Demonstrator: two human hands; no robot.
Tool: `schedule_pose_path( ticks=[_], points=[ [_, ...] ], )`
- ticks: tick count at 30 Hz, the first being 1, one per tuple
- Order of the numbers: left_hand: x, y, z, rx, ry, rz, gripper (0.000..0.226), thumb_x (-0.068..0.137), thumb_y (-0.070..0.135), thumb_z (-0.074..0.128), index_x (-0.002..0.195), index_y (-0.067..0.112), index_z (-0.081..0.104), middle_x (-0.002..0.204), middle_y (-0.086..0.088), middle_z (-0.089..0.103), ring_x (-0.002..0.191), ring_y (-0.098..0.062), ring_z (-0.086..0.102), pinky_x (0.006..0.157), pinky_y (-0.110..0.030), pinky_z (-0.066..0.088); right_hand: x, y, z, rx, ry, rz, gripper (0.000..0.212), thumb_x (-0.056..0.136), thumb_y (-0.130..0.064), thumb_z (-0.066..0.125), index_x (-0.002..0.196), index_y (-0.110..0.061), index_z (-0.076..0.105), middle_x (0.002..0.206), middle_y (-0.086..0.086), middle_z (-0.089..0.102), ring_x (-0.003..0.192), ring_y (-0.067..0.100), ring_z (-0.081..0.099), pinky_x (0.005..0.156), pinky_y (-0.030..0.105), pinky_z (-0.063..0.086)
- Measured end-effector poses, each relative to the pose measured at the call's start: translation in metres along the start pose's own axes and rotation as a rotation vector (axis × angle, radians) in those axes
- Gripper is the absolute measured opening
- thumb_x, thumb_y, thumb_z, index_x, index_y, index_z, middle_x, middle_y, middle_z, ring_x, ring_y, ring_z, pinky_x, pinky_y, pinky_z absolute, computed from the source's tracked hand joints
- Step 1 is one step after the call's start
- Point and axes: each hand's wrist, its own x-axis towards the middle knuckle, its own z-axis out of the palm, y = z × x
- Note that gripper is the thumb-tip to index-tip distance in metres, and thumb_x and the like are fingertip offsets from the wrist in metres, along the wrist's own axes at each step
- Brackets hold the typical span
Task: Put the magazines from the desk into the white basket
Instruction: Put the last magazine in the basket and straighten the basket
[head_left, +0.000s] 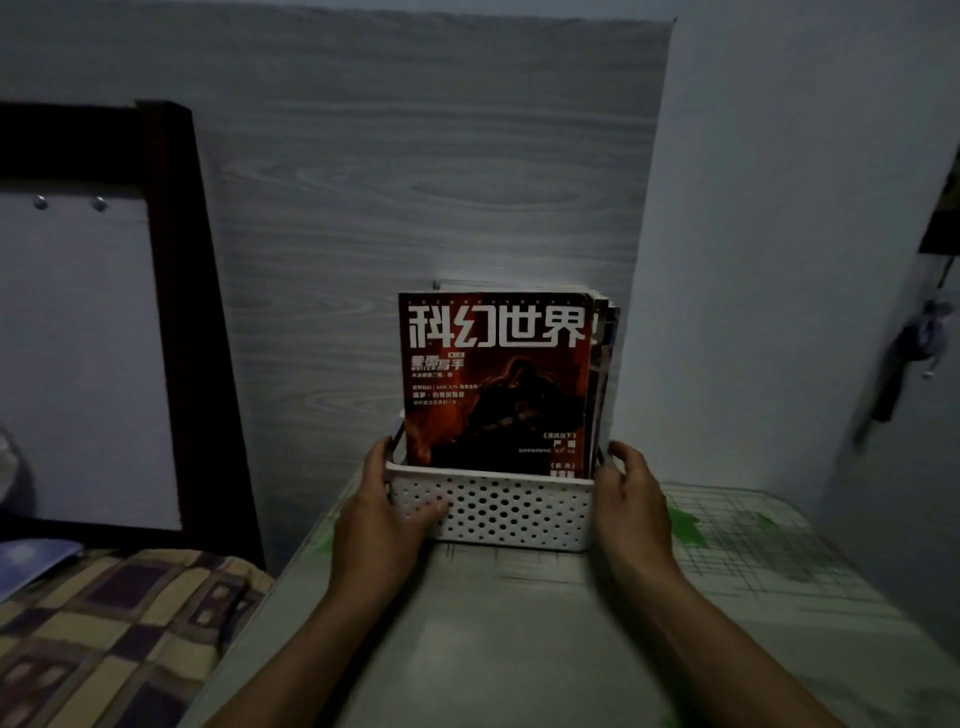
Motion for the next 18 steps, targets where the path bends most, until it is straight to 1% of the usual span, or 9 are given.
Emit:
schedule_pose_path(
  ticks=[2,4,5,7,9,11,13,16,18],
  points=[
    [0.008,0.001,-0.009,-0.101,-0.113,-0.059,0.088,0.079,0.024,0.079,0.144,0.050,0.025,0.129,0.017,0.055,0.121,-0.017,0.056,0.091,-0.034,0.051,-0.001,0.007,-0.011,0.137,-0.041,0.118,0.054,0.096,-0.045,0.050,0.144,-0.032,0.032,0.143,0.010,0.051,0.119,0.029,0.055,0.099,0.052,0.047],
    [0.027,0.009,-0.020,-0.248,-0.139,-0.106,0.087,0.081,0.028,0.076,0.147,0.047,0.023,0.150,0.012,0.039,0.136,-0.023,0.040,0.103,-0.048,0.040,0.006,0.004,-0.027,0.091,-0.029,0.080,0.076,0.085,-0.055,0.061,0.148,-0.035,0.023,0.154,0.005,0.037,0.131,0.029,0.046,0.101,0.050,0.042],
    [0.040,0.015,-0.023,-0.246,-0.121,-0.090,0.089,0.079,0.032,0.076,0.150,0.042,0.023,0.157,0.006,0.031,0.140,-0.025,0.035,0.106,-0.052,0.034,0.015,0.000,-0.033,0.036,-0.026,0.026,0.085,0.081,-0.055,0.066,0.150,-0.035,0.020,0.157,0.004,0.032,0.135,0.029,0.041,0.102,0.050,0.040],
    [0.064,0.032,-0.025,-0.211,-0.170,-0.060,0.099,0.071,0.038,0.081,0.151,0.034,0.023,0.158,0.001,0.032,0.135,-0.022,0.041,0.104,-0.050,0.038,0.036,-0.014,-0.037,0.033,-0.104,-0.046,0.101,0.073,-0.052,0.074,0.153,-0.031,0.016,0.159,0.006,0.029,0.139,0.030,0.037,0.106,0.049,0.039],
    [0.080,0.045,-0.016,-0.164,-0.317,-0.052,0.106,0.058,0.042,0.086,0.147,0.030,0.030,0.143,0.004,0.048,0.117,-0.011,0.054,0.090,-0.035,0.048,0.054,-0.029,-0.029,0.162,-0.296,0.001,0.115,0.059,-0.052,0.082,0.153,-0.023,0.021,0.155,0.008,0.036,0.136,0.027,0.042,0.107,0.045,0.040],
    [0.090,0.046,-0.008,-0.104,-0.405,-0.063,0.101,0.049,0.043,0.089,0.137,0.029,0.040,0.125,0.009,0.058,0.109,-0.008,0.058,0.079,-0.025,0.046,0.064,-0.038,-0.015,0.180,-0.446,0.034,0.109,0.051,-0.046,0.089,0.143,-0.020,0.037,0.142,0.007,0.054,0.123,0.022,0.056,0.105,0.044,0.045],
    [0.096,0.042,-0.004,-0.050,-0.452,-0.028,0.093,0.046,0.045,0.091,0.128,0.032,0.049,0.115,0.010,0.063,0.106,-0.006,0.060,0.078,-0.021,0.048,0.068,-0.036,-0.003,0.107,-0.455,-0.010,0.101,0.052,-0.038,0.094,0.137,-0.023,0.042,0.132,0.001,0.061,0.116,0.018,0.059,0.103,0.042,0.048],
    [0.097,0.036,0.002,0.005,-0.463,0.074,0.110,0.043,0.044,0.095,0.137,0.037,0.037,0.120,0.020,0.058,0.110,0.003,0.056,0.089,-0.023,0.047,0.067,-0.026,0.002,0.070,-0.381,-0.088,0.102,0.051,-0.041,0.092,0.138,-0.028,0.040,0.129,-0.005,0.061,0.116,0.017,0.058,0.101,0.042,0.049],
    [0.096,0.035,0.004,0.007,-0.439,0.121,0.121,0.041,0.046,0.095,0.141,0.041,0.027,0.122,0.024,0.054,0.109,0.008,0.053,0.088,-0.020,0.045,0.067,-0.017,0.000,0.070,-0.378,-0.155,0.094,0.053,-0.042,0.090,0.134,-0.035,0.042,0.125,-0.010,0.061,0.114,0.013,0.058,0.096,0.036,0.050]
  ],
)
